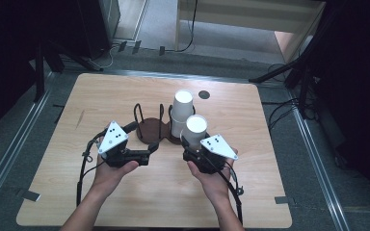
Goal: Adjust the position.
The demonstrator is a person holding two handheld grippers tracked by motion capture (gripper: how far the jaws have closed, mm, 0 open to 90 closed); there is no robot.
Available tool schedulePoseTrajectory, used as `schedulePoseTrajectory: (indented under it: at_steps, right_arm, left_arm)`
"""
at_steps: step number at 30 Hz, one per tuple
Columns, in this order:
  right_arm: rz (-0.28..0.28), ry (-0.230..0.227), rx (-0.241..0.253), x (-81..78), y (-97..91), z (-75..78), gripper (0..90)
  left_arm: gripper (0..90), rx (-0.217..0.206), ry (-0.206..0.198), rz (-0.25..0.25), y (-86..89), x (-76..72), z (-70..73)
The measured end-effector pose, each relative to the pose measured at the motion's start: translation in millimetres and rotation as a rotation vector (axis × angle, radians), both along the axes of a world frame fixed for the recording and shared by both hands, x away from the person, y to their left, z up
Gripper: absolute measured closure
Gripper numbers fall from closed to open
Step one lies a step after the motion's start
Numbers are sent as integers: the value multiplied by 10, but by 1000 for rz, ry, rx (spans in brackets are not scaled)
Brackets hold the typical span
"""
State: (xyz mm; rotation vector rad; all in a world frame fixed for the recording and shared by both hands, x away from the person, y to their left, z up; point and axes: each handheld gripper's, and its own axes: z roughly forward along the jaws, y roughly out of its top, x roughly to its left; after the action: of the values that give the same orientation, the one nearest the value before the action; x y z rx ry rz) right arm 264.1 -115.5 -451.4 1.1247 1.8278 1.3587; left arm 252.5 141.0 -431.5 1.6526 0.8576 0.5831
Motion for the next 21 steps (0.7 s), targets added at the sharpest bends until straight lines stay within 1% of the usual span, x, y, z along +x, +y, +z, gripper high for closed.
schedulePoseTrajectory:
  at_steps: [2, 6, 7, 12, 17, 19, 20, 21]
  right_arm:
    - [2, 10, 4, -16, 12, -31, 335]
    - [12, 6, -14, -34, 37, -74, 334]
    - [18, 11, -16, -47, 48, -84, 334]
    - [35, 7, -28, -71, 75, -106, 334]
    - [50, 13, -37, -87, 102, -128, 335]
    - [56, 14, -39, -98, 121, -130, 336]
    - [61, 9, -42, -108, 141, -132, 339]
    - [61, 9, -42, -108, 141, -132, 339]
  left_arm:
    - [86, 9, -1, -8, -31, 5, 37]
    - [86, 15, 5, -26, -98, 20, 71]
    - [87, 19, 5, -30, -111, 24, 75]
    - [88, 35, 6, -56, -209, 33, 100]
    - [93, 33, 9, -82, -289, 56, 129]
    - [94, 43, 10, -96, -333, 65, 136]
    - [122, 40, 7, -100, -354, 66, 135]
    - [122, 42, 7, -105, -366, 65, 137]
